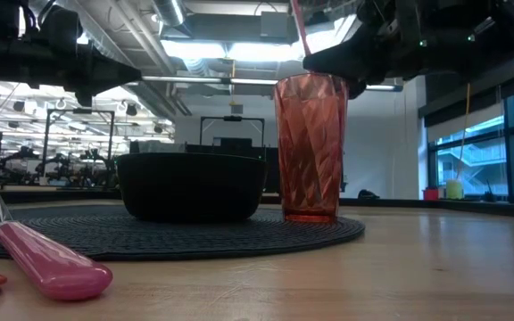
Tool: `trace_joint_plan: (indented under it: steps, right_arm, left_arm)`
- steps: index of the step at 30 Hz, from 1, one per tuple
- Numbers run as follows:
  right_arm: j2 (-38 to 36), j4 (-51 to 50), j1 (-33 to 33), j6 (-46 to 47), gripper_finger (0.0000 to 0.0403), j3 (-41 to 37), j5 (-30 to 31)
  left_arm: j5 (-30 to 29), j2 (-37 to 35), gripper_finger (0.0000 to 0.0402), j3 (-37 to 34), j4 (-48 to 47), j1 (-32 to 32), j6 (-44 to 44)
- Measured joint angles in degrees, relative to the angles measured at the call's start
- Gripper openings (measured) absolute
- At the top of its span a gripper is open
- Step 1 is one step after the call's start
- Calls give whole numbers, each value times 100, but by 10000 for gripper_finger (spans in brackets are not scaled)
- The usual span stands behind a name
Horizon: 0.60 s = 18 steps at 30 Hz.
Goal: Pick & Place Utensil
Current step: Put the red straw into the orange cup, then put the pink fork into the black bowl
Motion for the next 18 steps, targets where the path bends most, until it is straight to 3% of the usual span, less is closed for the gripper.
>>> trace_joint_plan:
  steps: [11, 18]
  right_arm:
    - [0, -26, 0, 49, 137, 0, 1]
    - [0, -8, -9, 30, 171, 0, 135]
  left_arm:
    - [0, 0, 8, 0, 0, 0, 0]
    - [2, 0, 8, 2, 0, 0, -2]
